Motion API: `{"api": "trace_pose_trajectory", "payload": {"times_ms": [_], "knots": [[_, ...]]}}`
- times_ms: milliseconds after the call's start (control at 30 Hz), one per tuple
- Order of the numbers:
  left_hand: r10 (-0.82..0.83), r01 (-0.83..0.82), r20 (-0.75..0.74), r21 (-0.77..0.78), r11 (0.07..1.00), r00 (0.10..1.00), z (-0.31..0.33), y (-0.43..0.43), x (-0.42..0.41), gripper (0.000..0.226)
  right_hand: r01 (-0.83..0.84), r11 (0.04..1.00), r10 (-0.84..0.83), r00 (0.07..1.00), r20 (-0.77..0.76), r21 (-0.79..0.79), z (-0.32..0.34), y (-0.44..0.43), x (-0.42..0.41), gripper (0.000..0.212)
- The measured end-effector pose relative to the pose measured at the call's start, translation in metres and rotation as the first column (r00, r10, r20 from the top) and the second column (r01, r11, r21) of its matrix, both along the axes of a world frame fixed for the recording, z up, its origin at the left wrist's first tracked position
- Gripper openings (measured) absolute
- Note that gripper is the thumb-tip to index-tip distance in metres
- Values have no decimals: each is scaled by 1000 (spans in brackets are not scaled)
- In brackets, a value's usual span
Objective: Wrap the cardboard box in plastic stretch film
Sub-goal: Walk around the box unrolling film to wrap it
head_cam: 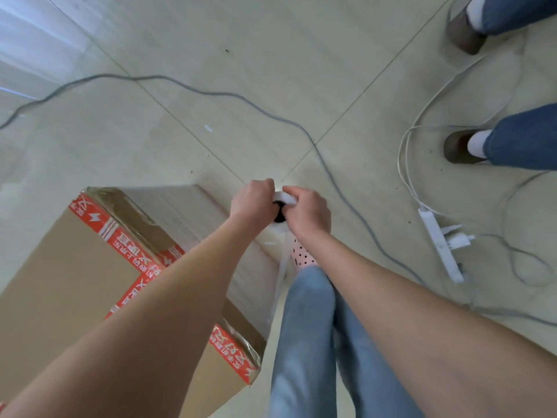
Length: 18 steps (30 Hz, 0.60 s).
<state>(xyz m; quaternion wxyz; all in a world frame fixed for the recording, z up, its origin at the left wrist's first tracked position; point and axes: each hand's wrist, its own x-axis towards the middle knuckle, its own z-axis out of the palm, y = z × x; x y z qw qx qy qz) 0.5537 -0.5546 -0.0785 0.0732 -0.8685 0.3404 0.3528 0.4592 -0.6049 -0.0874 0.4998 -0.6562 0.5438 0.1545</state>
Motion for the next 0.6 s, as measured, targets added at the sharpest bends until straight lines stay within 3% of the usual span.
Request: {"api": "trace_pose_trajectory", "payload": {"times_ms": [167, 300, 367, 400, 433, 500, 533, 600], "knots": [[441, -442, -80, 1, 897, 894, 1, 11, 27, 27, 42, 999, -42, 999, -23, 0, 6, 1, 32, 34], [781, -798, -212, 6, 602, 588, 2, 24, 52, 28, 18, 1000, -18, 1000, 2, 15, 7, 3, 69, 31], [824, -835, -216, 62, 546, 523, 3, 28, 64, 25, -31, 999, 31, 999, 9, 10, 7, 4, 85, 28], [805, -811, -209, 77, 580, 556, 3, 29, 69, 23, -48, 999, 48, 999, 4, 8, 7, 4, 90, 26], [739, -741, -187, 75, 667, 647, 4, 29, 73, 21, -55, 998, 55, 998, -4, 11, 7, 4, 94, 24], [448, -445, -119, 51, 894, 886, 6, 25, 80, 26, -62, 998, 62, 998, -17, 30, 7, 5, 97, 21], [277, -275, -97, 35, 961, 956, 7, 22, 83, 33, -75, 996, 76, 997, -20, 40, 8, 5, 98, 21], [34, -32, -62, 39, 999, 997, 8, 16, 87, 35, -100, 994, 101, 995, -18, 51, 7, 6, 97, 22]]}}
